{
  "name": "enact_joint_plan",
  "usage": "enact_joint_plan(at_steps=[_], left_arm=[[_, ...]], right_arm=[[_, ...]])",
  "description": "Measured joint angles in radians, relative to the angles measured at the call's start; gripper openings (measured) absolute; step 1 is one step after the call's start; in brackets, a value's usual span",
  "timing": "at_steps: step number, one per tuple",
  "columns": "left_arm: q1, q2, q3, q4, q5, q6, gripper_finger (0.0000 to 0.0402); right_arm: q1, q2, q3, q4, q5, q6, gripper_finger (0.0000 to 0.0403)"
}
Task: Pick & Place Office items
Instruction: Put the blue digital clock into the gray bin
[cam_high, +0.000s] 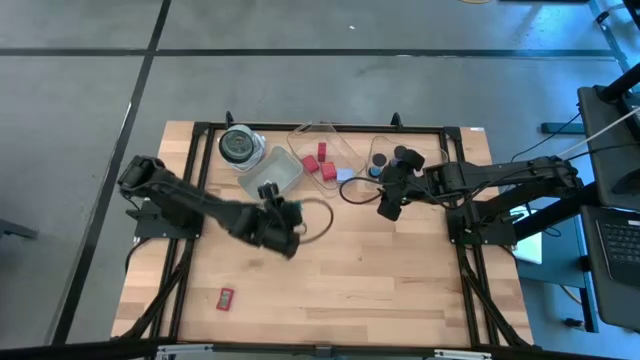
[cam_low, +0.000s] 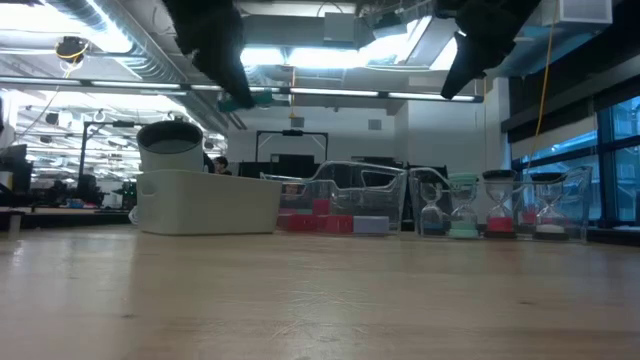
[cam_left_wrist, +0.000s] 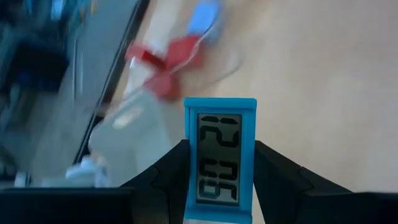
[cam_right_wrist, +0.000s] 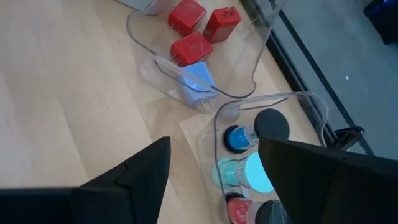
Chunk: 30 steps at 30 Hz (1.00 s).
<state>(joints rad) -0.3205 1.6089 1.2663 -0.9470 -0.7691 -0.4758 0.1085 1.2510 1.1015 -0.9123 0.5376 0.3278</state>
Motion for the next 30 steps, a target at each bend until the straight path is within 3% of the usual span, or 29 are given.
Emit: enact_joint_plan(at_steps=[5,10,14,23,30], left_arm=[[0.133,0.0,0.0,-0.07,0.035,-0.048,0.0141],[0.25,0.0,0.0,-0.071,0.047,0.002,0.0141],[0.334,0.0,0.0,-0.07,0.112,0.048,0.0141],[0.467,0.001,0.0,-0.067,0.183,0.07,0.0141],[0.486,0.002,-0.034,-0.033,0.172,0.058,0.0141]], right_arm=[[0.0,0.0,0.0,0.0,0.005,0.001,0.0249],[0.0,0.0,0.0,0.0,0.005,0.005,0.0249],[0.0,0.0,0.0,0.0,0.004,0.005,0.0249],[0.0,0.0,0.0,0.0,0.004,0.006,0.0249],[0.0,0.0,0.0,0.0,0.004,0.008,0.0249]])
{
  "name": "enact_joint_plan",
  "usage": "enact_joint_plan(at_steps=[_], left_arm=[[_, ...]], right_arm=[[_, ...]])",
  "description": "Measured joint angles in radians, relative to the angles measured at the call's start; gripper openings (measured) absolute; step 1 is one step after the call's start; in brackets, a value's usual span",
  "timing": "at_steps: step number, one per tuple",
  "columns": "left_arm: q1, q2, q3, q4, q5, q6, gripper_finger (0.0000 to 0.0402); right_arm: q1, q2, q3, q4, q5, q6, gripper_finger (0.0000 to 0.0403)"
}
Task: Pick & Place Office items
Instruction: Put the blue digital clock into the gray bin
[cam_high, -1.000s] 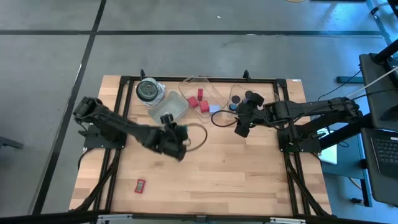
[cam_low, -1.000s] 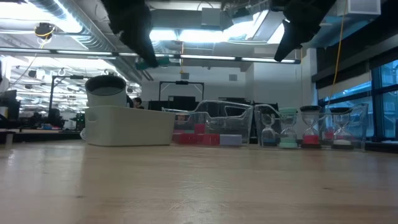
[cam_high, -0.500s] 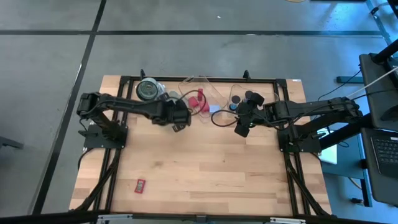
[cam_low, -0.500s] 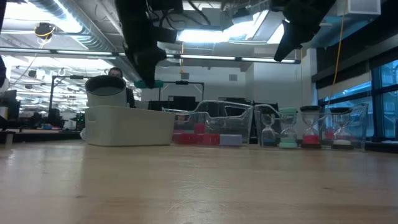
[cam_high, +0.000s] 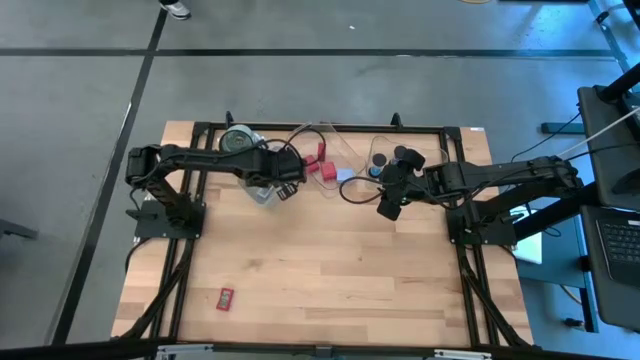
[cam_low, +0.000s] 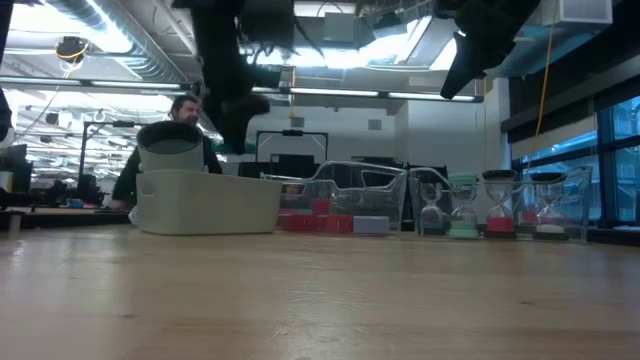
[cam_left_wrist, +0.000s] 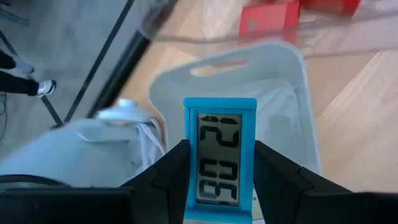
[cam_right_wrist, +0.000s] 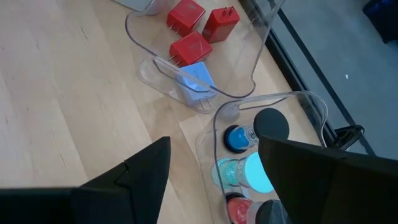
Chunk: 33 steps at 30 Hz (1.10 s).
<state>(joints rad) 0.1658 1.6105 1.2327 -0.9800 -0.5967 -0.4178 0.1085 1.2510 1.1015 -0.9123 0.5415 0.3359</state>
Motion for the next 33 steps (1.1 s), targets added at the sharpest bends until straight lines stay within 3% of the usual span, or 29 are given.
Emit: enact_joint_plan(at_steps=[9,23,28,33], left_arm=[[0.0,-0.089,-0.254,0.123,0.016,-0.115,0.0141],[-0.002,-0.4,-0.605,0.49,0.096,-0.166,0.0141],[-0.002,-0.423,-0.715,0.671,0.106,-0.163,0.0141],[-0.002,-0.423,-0.756,0.735,0.12,-0.163,0.0141]], right_arm=[[0.0,0.0,0.0,0.0,0.0,-0.003,0.0249],[0.0,0.0,0.0,0.015,0.0,-0.002,0.0249],[0.0,0.0,0.0,0.016,0.0,-0.002,0.0249],[0.0,0.0,0.0,0.023,0.0,-0.002,0.0249]])
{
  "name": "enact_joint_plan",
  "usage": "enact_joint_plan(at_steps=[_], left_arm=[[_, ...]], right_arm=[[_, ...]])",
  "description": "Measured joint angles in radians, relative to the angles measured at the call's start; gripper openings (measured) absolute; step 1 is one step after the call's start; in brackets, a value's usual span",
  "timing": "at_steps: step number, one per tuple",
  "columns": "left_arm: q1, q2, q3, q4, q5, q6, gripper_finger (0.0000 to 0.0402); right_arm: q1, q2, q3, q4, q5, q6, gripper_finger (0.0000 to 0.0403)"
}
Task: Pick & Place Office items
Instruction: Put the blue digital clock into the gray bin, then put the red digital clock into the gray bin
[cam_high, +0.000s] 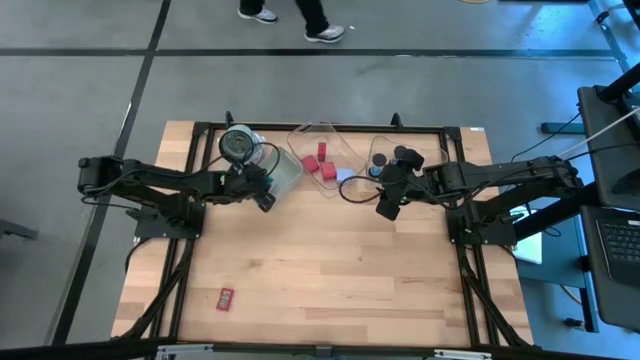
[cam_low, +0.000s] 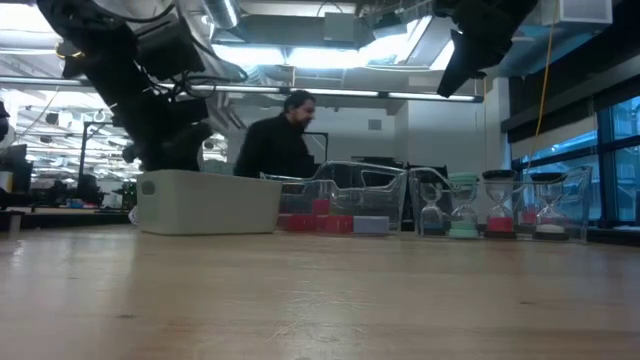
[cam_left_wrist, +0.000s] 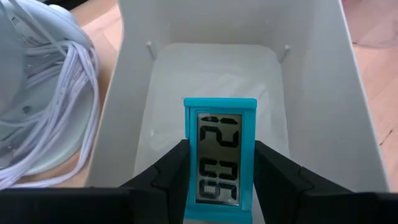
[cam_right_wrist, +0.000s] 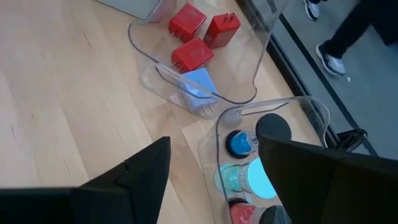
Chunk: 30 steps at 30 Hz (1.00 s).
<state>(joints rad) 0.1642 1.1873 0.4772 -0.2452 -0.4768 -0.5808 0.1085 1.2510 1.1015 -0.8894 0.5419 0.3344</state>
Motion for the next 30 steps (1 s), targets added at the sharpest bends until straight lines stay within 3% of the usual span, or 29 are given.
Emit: enact_joint_plan(at_steps=[20,30], left_arm=[[0.0,0.0,-0.015,0.011,0.0,-0.086,0.0177],[0.0,0.0,-0.015,0.014,0.005,-0.113,0.0222]], right_arm=[[0.0,0.0,0.0,0.029,0.0,-0.002,0.0249],[0.0,0.0,0.0,0.029,0.0,-0.002,0.0249]])
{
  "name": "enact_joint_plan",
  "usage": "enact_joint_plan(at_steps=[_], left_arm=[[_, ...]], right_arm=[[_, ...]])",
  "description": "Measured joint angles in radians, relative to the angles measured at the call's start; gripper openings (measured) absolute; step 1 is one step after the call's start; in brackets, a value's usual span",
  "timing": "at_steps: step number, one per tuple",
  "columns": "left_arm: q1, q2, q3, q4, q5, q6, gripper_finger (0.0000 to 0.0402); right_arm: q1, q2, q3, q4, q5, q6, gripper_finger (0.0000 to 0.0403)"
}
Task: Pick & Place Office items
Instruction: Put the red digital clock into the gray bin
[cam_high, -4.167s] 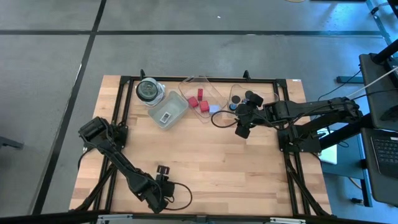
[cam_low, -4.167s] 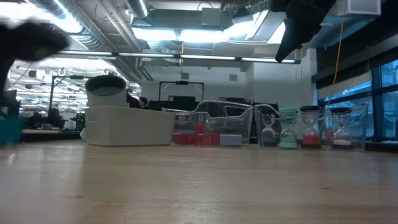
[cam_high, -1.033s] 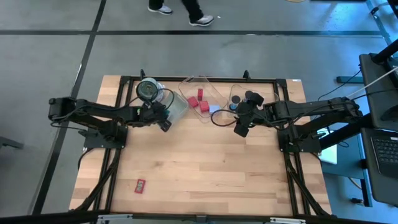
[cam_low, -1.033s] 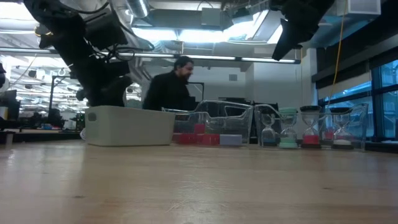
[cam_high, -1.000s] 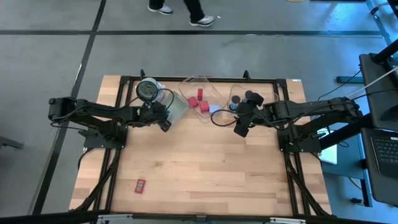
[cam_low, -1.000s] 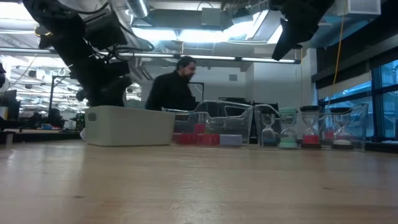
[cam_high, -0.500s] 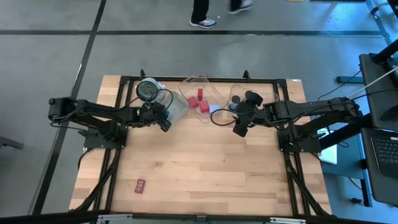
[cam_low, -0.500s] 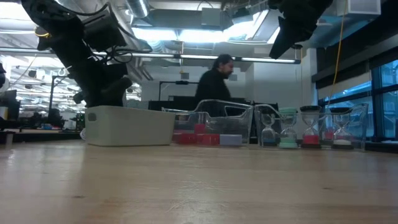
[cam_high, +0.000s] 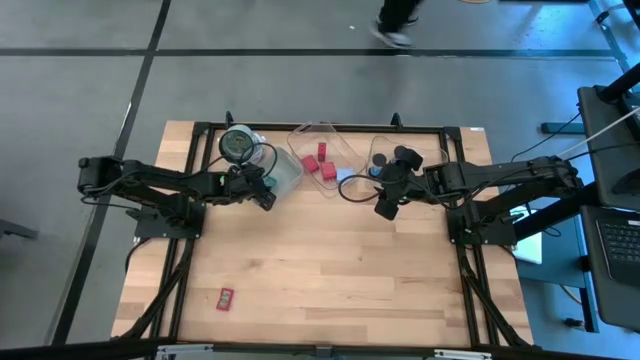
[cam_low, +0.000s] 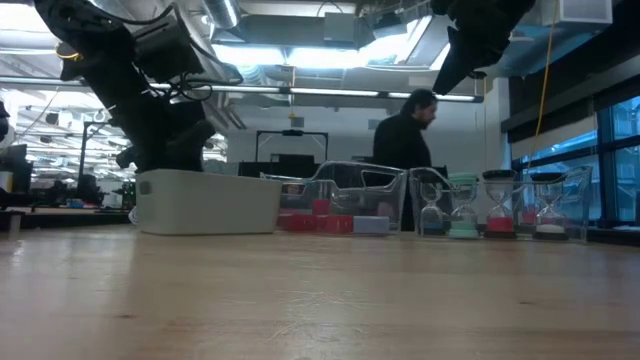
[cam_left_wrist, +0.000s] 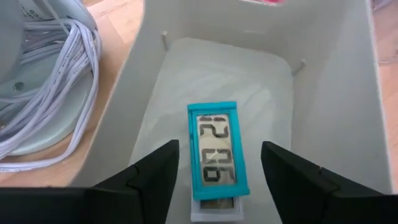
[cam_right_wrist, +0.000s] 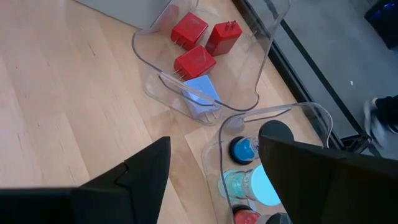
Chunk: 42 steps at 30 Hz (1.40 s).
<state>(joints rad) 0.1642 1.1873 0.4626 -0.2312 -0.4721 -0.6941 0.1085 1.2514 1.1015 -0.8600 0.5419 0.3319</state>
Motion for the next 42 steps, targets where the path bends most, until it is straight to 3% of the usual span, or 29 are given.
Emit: enact_joint_plan(at_steps=[7,13,17,22,31,42], left_arm=[[0.0,-0.015,0.076,-0.005,0.084,0.0,0.0257],[-0.013,-0.054,0.149,-0.004,0.328,0.013,0.0267],[-0.079,-0.072,0.179,-0.002,0.453,-0.007,0.0265],[-0.222,-0.079,0.188,0.027,0.528,-0.106,0.0267],[-0.543,-0.079,0.188,-0.036,0.474,-0.539,0.0267],[-0.868,-0.066,0.188,-0.186,0.496,-1.298,0.0267]], right_arm=[[0.0,0.0,0.0,0.0,-0.009,-0.001,0.0249],[0.0,0.0,0.0,0.0,-0.011,-0.003,0.0249],[0.0,0.0,0.0,0.0,-0.011,-0.003,0.0249],[0.0,0.0,0.0,0.0,-0.01,-0.004,0.0249],[0.0,0.0,0.0,0.0,-0.01,-0.007,0.0249],[0.0,0.0,0.0,0.0,-0.007,-0.011,0.0249]])
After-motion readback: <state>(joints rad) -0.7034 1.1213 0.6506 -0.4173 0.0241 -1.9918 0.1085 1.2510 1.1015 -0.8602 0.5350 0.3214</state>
